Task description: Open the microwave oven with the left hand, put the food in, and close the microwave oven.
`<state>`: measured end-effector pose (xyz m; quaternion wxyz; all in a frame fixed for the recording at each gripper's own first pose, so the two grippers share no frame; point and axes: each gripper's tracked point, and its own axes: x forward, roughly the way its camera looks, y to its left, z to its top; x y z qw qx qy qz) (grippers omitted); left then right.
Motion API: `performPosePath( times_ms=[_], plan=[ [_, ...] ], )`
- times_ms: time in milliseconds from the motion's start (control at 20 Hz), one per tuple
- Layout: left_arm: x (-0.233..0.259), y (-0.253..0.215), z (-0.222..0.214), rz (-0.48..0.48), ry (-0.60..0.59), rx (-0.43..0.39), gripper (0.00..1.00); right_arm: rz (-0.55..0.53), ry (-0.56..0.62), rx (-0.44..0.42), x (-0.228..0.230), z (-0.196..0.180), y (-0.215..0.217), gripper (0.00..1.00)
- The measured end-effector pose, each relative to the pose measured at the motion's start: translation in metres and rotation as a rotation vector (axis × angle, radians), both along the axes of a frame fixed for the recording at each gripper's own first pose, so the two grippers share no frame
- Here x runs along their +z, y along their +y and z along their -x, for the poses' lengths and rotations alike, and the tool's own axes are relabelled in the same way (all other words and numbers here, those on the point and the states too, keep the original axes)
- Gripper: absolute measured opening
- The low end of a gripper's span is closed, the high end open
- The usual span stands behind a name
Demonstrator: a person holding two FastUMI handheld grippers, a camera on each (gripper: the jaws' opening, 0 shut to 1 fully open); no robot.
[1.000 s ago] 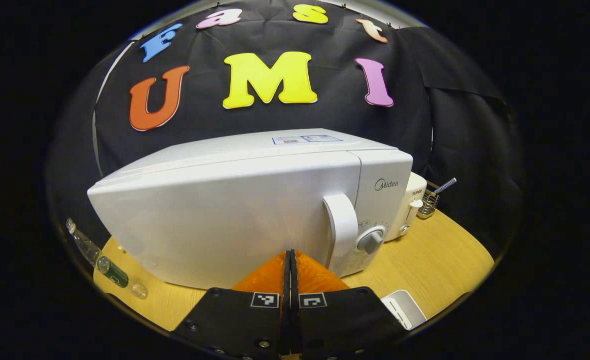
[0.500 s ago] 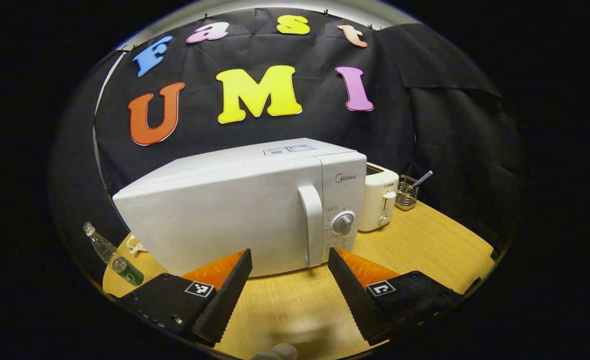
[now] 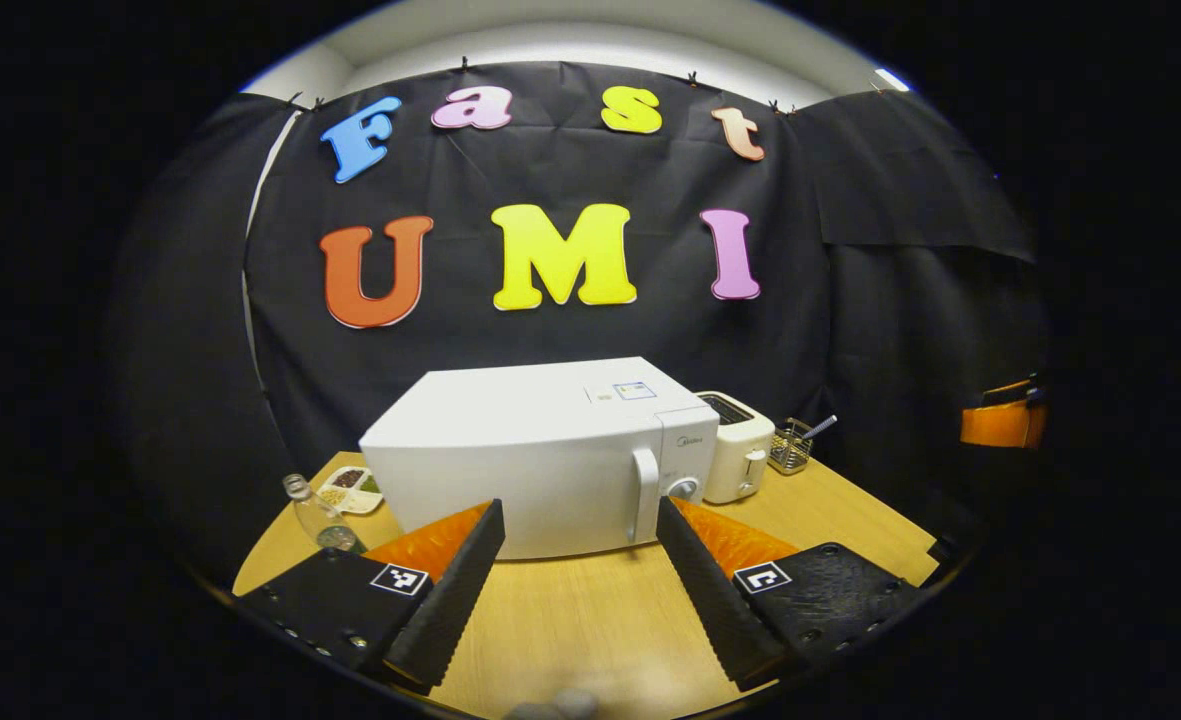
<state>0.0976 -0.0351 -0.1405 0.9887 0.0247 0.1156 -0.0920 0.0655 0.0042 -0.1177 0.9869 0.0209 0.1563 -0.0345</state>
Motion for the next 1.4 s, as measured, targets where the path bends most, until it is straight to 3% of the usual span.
performPosePath(
  times_ms=[100,150,300,350,400,450,500,550,600,650,700,750,800,850,900,950,1000,1050,1400],
  plan=[
    [0.020,0.028,0.014,-0.004,-0.017,0.034,0.95,-0.003,-0.016,0.041,0.005,-0.008,0.025,0.92],
    [0.029,0.043,0.020,-0.006,-0.025,0.050,0.95,-0.002,-0.024,0.059,0.008,-0.011,0.037,1.00],
    [0.054,0.086,0.037,-0.021,-0.052,0.101,0.95,-0.008,-0.060,0.099,0.023,-0.017,0.069,1.00],
    [0.062,0.099,0.040,-0.023,-0.069,0.113,0.95,-0.015,-0.078,0.110,0.030,-0.018,0.079,0.91],
    [0.070,0.110,0.044,-0.019,-0.084,0.127,1.00,-0.020,-0.093,0.117,0.038,-0.017,0.088,0.91],
    [0.075,0.121,0.047,-0.016,-0.092,0.141,0.95,-0.020,-0.110,0.120,0.044,-0.017,0.095,1.00],
    [0.080,0.128,0.049,-0.014,-0.096,0.150,0.95,-0.018,-0.131,0.119,0.053,-0.015,0.100,0.91],
    [0.086,0.134,0.052,-0.011,-0.105,0.160,0.95,-0.014,-0.150,0.117,0.060,-0.014,0.104,0.91],
    [0.092,0.139,0.054,-0.007,-0.116,0.165,0.95,-0.010,-0.170,0.114,0.068,-0.011,0.108,1.00],
    [0.097,0.145,0.056,-0.004,-0.128,0.167,0.95,-0.004,-0.185,0.108,0.074,-0.008,0.109,1.00],
    [0.104,0.149,0.055,-0.003,-0.143,0.166,0.95,0.003,-0.195,0.105,0.078,-0.005,0.111,1.00],
    [0.109,0.152,0.055,-0.002,-0.160,0.166,0.95,0.007,-0.205,0.101,0.083,-0.002,0.113,0.91],
    [0.114,0.155,0.054,0.000,-0.171,0.167,0.95,0.009,-0.217,0.099,0.087,0.002,0.114,1.00],
    [0.117,0.157,0.054,0.005,-0.179,0.167,0.95,0.012,-0.224,0.096,0.090,0.004,0.115,0.91],
    [0.120,0.157,0.053,0.015,-0.186,0.168,0.95,0.016,-0.232,0.092,0.093,0.006,0.115,1.00],
    [0.122,0.156,0.052,0.024,-0.190,0.164,0.95,0.019,-0.239,0.090,0.097,0.009,0.116,1.00],
    [0.123,0.154,0.052,0.032,-0.190,0.159,0.95,0.023,-0.246,0.086,0.102,0.011,0.116,0.91],
    [0.124,0.153,0.052,0.036,-0.192,0.150,0.95,0.026,-0.256,0.085,0.106,0.013,0.116,1.00],
    [0.132,0.143,0.052,0.023,-0.200,0.128,0.95,0.034,-0.298,0.067,0.129,0.021,0.106,1.00]
  ],
)
